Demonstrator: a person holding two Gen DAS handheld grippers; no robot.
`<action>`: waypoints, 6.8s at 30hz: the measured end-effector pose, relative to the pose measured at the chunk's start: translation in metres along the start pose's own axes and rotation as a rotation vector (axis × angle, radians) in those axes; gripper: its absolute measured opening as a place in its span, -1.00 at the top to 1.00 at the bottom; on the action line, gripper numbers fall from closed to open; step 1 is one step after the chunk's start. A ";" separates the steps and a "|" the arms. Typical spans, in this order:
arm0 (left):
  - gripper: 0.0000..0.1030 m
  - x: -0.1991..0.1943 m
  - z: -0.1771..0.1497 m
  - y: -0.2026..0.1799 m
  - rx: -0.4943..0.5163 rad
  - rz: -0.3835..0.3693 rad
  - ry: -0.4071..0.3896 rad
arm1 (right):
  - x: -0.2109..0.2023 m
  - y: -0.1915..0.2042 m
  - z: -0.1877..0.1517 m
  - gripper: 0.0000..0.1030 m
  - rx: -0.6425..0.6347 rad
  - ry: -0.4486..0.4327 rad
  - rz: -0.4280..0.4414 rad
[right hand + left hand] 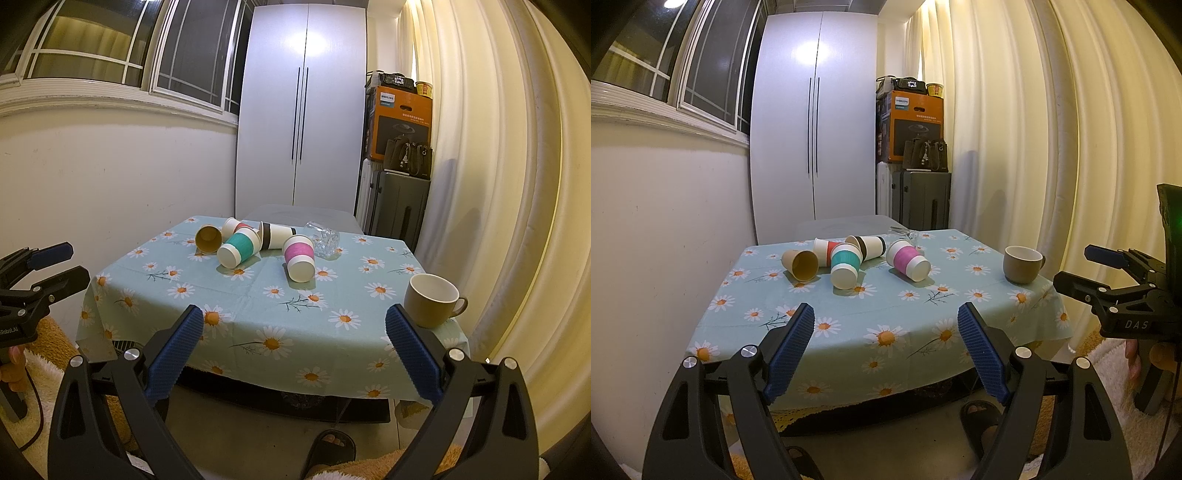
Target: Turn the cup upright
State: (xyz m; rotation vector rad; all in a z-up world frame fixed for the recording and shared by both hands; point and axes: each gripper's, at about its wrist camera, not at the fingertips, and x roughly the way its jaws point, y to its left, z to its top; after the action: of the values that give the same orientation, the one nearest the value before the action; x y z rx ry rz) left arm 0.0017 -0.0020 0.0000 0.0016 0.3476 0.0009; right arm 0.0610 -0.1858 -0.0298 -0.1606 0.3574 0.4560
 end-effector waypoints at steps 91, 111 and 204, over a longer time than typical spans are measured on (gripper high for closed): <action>-0.52 0.324 0.041 0.106 -0.210 -0.160 0.473 | 0.525 0.091 0.104 -0.38 -1.420 0.876 0.589; -0.52 0.310 0.053 0.100 -0.205 -0.174 0.420 | 0.466 0.080 0.148 -0.34 -1.395 0.846 0.504; -0.52 0.330 0.043 0.041 -0.445 0.045 0.901 | 0.215 -0.071 0.007 -0.66 0.473 0.602 0.446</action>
State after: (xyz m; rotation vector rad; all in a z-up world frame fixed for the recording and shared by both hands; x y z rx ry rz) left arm 0.3262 0.0391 -0.0722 -0.4435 1.2426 0.1270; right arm 0.2753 -0.1610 -0.0978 0.2592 1.0919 0.7469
